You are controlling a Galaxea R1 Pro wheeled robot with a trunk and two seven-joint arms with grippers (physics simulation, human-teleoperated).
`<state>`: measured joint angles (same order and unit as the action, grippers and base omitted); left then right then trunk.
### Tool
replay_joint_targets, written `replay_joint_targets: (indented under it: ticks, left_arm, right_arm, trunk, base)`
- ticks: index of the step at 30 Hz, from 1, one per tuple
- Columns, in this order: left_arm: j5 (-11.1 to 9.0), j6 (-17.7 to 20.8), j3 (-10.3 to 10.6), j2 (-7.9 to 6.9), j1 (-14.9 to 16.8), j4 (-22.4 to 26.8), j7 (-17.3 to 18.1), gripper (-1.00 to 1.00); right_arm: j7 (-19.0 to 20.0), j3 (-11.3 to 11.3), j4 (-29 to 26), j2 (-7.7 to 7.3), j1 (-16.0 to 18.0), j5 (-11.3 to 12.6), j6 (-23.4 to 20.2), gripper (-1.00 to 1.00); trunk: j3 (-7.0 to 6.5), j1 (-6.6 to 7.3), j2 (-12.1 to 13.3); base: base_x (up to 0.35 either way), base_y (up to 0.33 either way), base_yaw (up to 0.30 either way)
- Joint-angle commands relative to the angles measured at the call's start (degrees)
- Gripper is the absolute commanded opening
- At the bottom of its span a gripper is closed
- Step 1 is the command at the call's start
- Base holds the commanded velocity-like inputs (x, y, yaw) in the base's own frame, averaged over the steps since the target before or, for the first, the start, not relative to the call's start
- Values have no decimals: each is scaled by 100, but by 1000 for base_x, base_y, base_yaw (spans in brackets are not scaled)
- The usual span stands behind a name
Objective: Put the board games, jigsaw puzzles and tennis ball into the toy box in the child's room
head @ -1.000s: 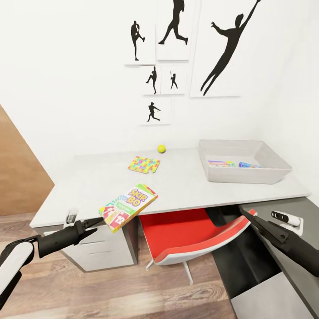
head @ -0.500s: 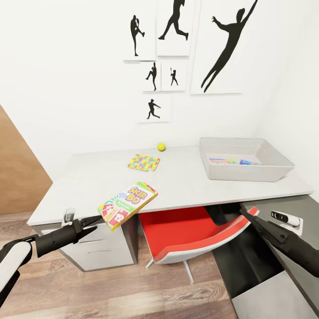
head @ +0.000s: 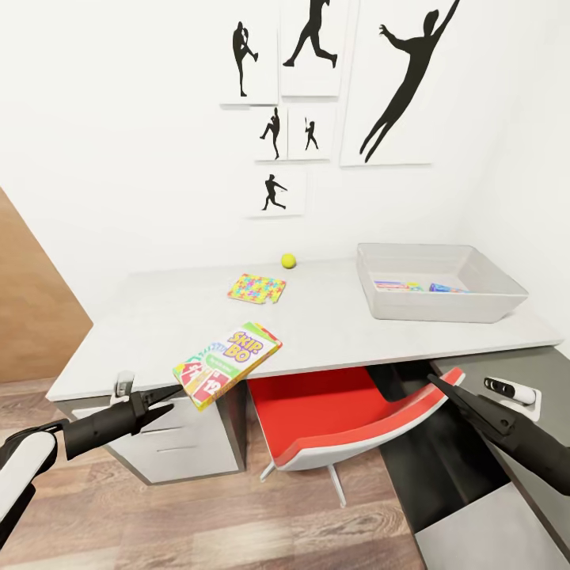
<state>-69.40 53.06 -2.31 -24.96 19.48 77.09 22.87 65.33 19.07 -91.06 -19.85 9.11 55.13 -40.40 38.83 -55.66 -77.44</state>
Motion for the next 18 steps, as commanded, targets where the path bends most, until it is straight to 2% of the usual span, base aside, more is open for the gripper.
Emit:
replay_joint_targets:
  ticks: [1,8,18]
  left_arm:
    - [14,29,-5,2,4,-1,24,100]
    - [14,27,-6,1,4,-1,24,100]
    - [16,28,-7,-8,4,-1,24,100]
  right_arm:
    - [-1,0,0,-1,3,29,-39,100]
    - [-3,0,0,-1,3,25,-38,100]
    - [-3,0,1,-1,3,24,-38,100]
  trunk:
    - [5,0,-3]
    - [5,0,-3]
    - [5,0,-3]
  base:
    - [0,0,0]
    - [4,0,0]
    - [84,0,0]
